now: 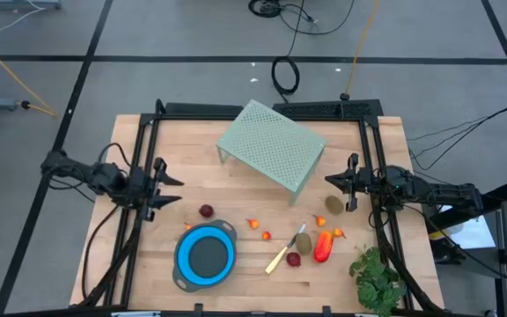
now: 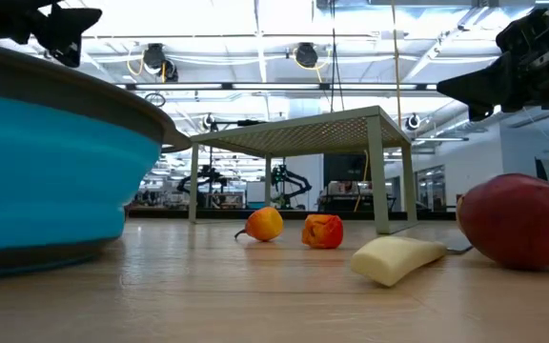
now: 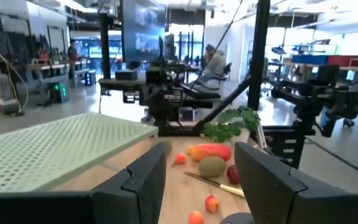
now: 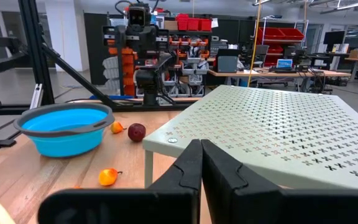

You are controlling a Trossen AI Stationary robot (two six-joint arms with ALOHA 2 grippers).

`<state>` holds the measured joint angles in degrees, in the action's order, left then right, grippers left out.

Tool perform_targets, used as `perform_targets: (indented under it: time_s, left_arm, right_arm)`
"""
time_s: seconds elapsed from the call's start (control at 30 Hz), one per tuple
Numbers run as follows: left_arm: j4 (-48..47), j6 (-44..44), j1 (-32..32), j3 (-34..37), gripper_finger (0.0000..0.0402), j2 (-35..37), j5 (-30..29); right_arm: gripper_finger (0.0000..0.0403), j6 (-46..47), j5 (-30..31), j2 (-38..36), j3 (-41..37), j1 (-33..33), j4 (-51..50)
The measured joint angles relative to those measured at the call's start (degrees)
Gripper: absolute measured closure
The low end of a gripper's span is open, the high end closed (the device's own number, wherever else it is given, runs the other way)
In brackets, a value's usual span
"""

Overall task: Pick & Place Fruit
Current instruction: Put the blue strainer bowl on the shelf

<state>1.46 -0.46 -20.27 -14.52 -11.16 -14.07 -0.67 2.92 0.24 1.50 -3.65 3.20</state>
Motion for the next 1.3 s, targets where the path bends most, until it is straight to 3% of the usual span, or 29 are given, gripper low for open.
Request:
perform_targets:
  time_s: [0.17,0.37,0.77,1.03,1.2,1.3]
  left_arm:
    - [-5.2,-4.8,0.0,-6.3,0.0211,-10.2,-1.7]
    - [-16.1,-19.6,0.0,-15.0,0.0211,-22.8,-2.5]
    - [-29.4,-46.1,0.0,-26.8,0.0211,-42.5,5.6]
    - [-43.4,-68.9,-0.1,-30.9,0.0211,-50.8,16.4]
    - [-46.5,-73.2,-0.1,-30.9,0.0211,-52.4,21.8]
    - [-46.2,-73.3,-0.2,-30.9,0.0211,-52.3,22.1]
  right_arm:
    - [0.0403,0.0,0.0,0.0,0.0,0.0,0.0]
    - [0.0403,0.0,0.0,0.0,0.0,0.0,0.0]
    - [0.0403,0.0,0.0,0.0,0.0,0.0,0.0]
    - [0.0403,0.0,0.0,0.0,0.0,0.0,0.0]
    - [0.0403,0.0,0.0,0.0,0.0,0.0,0.0]
    - [0.0403,0.0,0.0,0.0,0.0,0.0,0.0]
